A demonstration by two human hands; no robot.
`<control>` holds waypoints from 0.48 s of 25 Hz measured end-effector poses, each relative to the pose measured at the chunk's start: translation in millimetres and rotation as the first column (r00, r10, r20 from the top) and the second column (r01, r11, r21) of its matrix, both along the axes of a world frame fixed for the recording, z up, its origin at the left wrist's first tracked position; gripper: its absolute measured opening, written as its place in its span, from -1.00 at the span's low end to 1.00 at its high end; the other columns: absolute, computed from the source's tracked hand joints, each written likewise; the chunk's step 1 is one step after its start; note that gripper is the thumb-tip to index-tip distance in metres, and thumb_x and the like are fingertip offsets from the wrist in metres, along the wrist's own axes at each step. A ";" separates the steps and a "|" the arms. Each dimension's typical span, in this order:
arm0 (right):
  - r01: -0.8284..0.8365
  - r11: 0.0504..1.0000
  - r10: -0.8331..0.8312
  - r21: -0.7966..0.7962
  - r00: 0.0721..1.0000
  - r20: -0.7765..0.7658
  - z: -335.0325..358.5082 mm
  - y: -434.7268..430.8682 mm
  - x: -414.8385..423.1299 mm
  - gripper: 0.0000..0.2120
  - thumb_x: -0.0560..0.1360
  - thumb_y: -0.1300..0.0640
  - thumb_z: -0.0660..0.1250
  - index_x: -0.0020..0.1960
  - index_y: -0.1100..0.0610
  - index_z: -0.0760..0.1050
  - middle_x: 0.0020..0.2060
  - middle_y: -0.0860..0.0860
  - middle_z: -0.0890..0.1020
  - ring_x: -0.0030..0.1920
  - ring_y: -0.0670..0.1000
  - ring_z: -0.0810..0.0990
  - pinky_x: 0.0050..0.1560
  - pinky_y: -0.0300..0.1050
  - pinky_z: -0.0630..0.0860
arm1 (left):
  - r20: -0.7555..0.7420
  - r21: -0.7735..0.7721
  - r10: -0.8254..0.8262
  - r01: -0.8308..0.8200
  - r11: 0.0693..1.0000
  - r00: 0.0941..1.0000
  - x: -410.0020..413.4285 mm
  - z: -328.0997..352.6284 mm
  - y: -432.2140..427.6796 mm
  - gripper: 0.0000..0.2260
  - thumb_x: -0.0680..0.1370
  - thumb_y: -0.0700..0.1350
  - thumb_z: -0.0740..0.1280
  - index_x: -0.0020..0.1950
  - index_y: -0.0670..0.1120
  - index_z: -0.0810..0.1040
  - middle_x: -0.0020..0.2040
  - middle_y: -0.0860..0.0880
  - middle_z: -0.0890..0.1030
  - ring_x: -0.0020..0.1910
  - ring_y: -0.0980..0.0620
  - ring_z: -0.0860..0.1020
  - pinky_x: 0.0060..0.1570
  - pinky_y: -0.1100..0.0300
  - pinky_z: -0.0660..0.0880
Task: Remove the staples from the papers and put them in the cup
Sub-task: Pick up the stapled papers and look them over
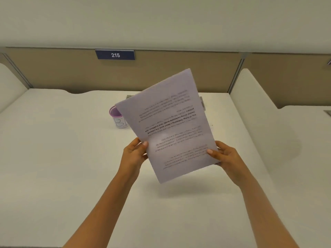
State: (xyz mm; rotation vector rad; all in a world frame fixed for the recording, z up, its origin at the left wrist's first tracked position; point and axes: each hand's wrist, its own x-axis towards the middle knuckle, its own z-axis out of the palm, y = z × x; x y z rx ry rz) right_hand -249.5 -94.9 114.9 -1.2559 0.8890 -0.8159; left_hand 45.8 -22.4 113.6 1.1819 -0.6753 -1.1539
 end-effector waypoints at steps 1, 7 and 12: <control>0.037 0.999 -0.038 0.035 0.998 0.052 -1.0 5.0 0.6 -0.59 0.43 0.04 0.45 0.26 0.06 0.54 0.16 0.10 0.65 0.19 0.20 0.59 0.10 0.03 0.55 | -0.070 0.011 0.025 -0.025 1.000 0.997 -2.7 2.0 0.1 -0.77 0.61 -0.22 0.25 0.13 0.03 0.63 0.05 0.01 0.72 -0.08 0.03 0.68 -0.13 0.16 0.62; 0.224 0.961 -0.269 0.164 0.900 0.343 -6.8 54.6 65.0 -0.65 0.46 0.13 0.41 0.24 0.14 0.55 0.20 0.14 0.62 0.20 0.16 0.60 0.14 0.09 0.54 | -0.421 0.125 0.170 -0.128 0.984 0.891 -34.8 -1.2 3.2 -0.77 0.62 -0.24 0.23 0.18 -0.02 0.59 -0.01 0.03 0.73 -0.11 0.06 0.68 -0.13 0.12 0.58; 0.387 0.919 -0.394 0.078 0.889 0.234 10.7 51.8 73.6 -0.78 0.55 0.24 0.31 0.18 0.20 0.57 0.06 0.12 0.70 0.06 0.14 0.67 0.01 -0.03 0.64 | -0.397 0.093 0.138 -0.110 0.990 0.907 -43.5 -12.3 17.9 -0.79 0.59 -0.27 0.26 0.13 -0.04 0.60 0.02 0.01 0.72 -0.09 0.08 0.69 0.06 0.01 0.57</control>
